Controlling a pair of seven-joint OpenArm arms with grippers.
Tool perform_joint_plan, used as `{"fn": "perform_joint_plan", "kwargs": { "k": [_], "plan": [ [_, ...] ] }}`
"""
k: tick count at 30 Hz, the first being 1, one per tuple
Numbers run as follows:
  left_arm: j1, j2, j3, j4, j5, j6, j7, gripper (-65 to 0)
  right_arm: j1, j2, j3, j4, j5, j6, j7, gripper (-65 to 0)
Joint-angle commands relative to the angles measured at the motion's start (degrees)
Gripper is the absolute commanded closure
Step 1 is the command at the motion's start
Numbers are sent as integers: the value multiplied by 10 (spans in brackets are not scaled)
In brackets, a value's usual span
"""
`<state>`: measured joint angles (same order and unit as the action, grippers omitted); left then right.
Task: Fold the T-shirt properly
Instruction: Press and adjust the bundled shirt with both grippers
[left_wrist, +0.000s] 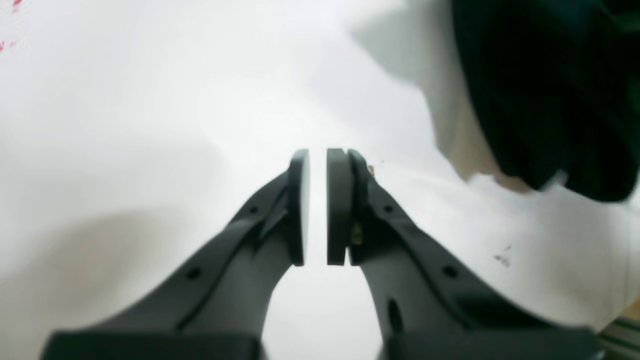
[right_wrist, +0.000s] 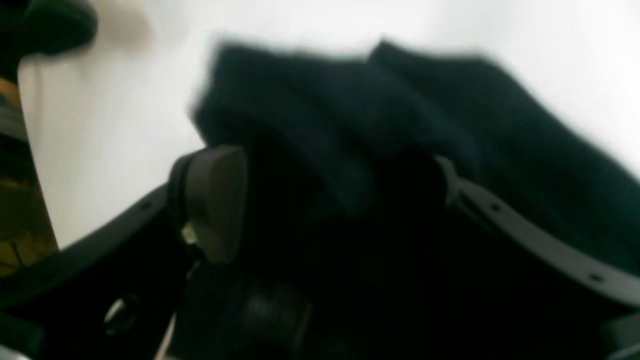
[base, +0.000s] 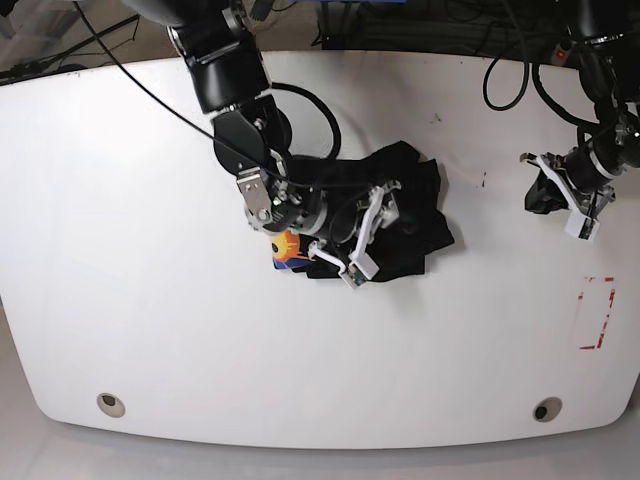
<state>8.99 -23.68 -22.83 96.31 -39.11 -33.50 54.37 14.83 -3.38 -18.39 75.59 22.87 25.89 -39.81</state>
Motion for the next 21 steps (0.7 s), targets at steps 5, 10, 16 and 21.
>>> {"fn": "perform_joint_plan", "kwargs": {
  "k": [5,10,16,21],
  "plan": [
    [-7,-12,34,22,-8,-3,-11,-42,84,-9,4,-72,13,-2,48,-445],
    [-28,-10,108,57,-3,-2,-11,-42,107,14,9,-50,14,-2,38,-445],
    [-70,20,215,78,56,-1,-11,-42,79,52,85,31,14,3,-18,-444],
    [-98,61,273,78,118,-1,-11,-42,39,93,116,81,14,3,-30,-434]
  ]
}}
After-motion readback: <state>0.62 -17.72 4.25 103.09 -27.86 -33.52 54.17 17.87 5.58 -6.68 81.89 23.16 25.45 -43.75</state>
